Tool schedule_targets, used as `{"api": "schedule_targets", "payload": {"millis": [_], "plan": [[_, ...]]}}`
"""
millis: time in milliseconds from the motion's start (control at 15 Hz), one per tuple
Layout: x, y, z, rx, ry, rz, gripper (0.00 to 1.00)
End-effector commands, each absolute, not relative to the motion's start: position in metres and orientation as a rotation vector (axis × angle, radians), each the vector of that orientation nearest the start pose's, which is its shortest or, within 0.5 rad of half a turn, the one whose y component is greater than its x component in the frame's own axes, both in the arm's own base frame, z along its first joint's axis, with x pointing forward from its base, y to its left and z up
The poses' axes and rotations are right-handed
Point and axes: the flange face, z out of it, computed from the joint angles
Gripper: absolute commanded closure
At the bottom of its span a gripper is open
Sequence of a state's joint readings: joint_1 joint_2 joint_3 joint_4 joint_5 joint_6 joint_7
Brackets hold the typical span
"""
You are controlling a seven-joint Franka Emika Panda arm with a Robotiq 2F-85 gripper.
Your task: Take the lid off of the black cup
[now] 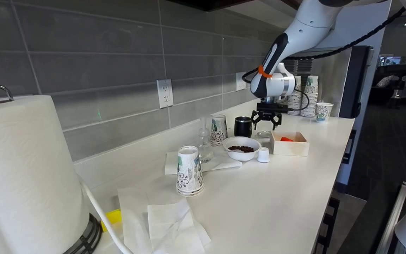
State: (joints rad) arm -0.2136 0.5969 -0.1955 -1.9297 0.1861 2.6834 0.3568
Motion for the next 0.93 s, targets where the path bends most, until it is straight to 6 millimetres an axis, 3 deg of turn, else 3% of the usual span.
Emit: {"api": "schedule_targets", "payload": {"millis": [0, 267, 867], "plan": [[0.589, -0.258, 0.224, -2.78, 1.377, -0.342, 0.0], [0.587, -0.259, 0.255, -2.747, 1.365, -0.374, 0.0], [0.572, -0.224, 0.325, -2.785, 1.21, -0.404, 0.0]]}}
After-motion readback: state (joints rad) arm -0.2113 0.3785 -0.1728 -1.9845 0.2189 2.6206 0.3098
